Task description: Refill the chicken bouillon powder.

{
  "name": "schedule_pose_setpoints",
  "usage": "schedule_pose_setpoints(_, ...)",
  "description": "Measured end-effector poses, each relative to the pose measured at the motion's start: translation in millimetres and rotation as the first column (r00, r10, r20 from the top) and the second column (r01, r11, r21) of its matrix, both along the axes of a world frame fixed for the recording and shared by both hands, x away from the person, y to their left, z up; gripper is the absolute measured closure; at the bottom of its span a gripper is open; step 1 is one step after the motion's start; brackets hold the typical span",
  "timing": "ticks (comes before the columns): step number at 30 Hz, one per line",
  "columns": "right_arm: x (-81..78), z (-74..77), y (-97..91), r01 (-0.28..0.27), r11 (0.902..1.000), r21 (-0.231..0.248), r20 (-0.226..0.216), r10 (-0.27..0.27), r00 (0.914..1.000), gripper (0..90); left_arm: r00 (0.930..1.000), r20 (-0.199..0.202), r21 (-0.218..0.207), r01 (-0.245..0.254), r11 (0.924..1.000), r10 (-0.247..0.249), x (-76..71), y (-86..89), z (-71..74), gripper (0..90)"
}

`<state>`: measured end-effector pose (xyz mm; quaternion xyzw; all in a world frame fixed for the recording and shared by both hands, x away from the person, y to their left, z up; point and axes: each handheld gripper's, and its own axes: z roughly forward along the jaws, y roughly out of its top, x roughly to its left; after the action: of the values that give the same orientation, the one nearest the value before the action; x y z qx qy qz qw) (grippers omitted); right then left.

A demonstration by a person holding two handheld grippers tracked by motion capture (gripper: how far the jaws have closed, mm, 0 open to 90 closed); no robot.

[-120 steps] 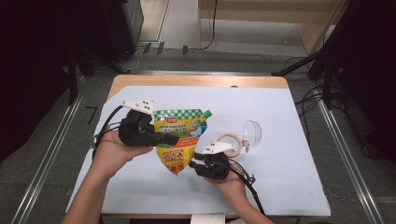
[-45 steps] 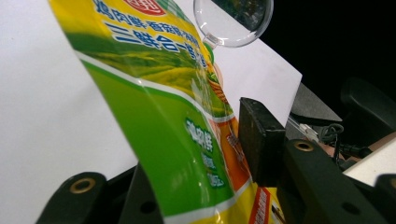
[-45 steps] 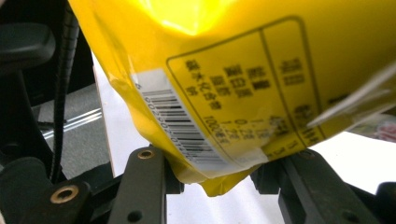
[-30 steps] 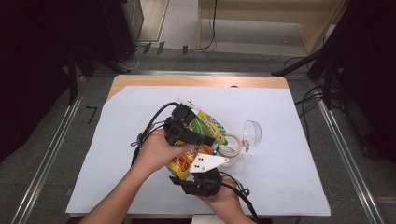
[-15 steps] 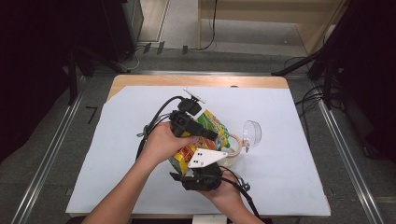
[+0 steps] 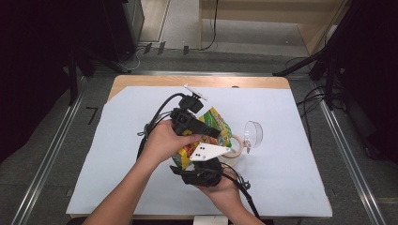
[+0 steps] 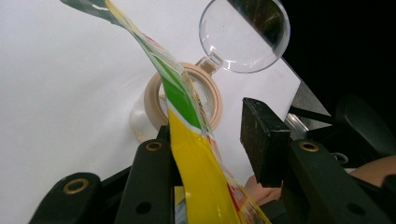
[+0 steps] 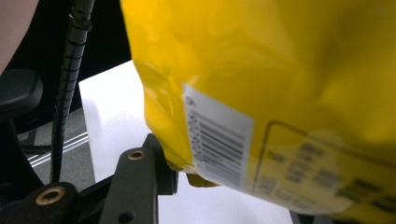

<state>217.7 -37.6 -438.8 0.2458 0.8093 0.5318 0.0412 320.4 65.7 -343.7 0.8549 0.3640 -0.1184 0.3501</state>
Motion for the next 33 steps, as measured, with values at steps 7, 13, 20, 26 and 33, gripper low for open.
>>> schedule_pose_setpoints(7, -3.0, -5.4, 1.2, -0.02, 0.9997, -0.014, 0.042, 0.021, 0.9989, 56.8, 0.9999, -0.006, 0.014, 0.009, 0.9999, -0.009, -2.5, -2.2, -2.5, 66.7)
schedule_pose_setpoints(13, -4.3, -6.5, -0.1, -0.002, 0.9997, -0.026, 0.055, 0.004, 0.9985, 59.1, 0.9998, 0.016, 0.021, 0.013, 0.9997, -0.013, -6.8, -6.2, -1.8, 66.0)
schedule_pose_setpoints(20, -4.7, -7.0, -1.6, 0.011, 0.9999, 0.006, 0.044, -0.012, 0.9989, 59.3, 0.9995, 0.025, 0.023, 0.016, 0.9996, -0.017, -8.4, -9.6, 1.0, 67.3)
schedule_pose_setpoints(26, 0.4, -3.0, -1.9, 0.022, 0.9994, 0.028, 0.016, -0.023, 0.9996, 59.4, 0.9998, 0.001, 0.031, 0.019, 0.9993, -0.019, 2.1, -12.5, 4.4, 68.0)
schedule_pose_setpoints(33, 5.4, 3.1, -0.1, 0.027, 0.9991, 0.032, 0.016, -0.027, 0.9995, 58.6, 0.9995, -0.006, 0.046, 0.031, 0.9985, -0.031, 9.7, -11.6, 9.6, 76.1)
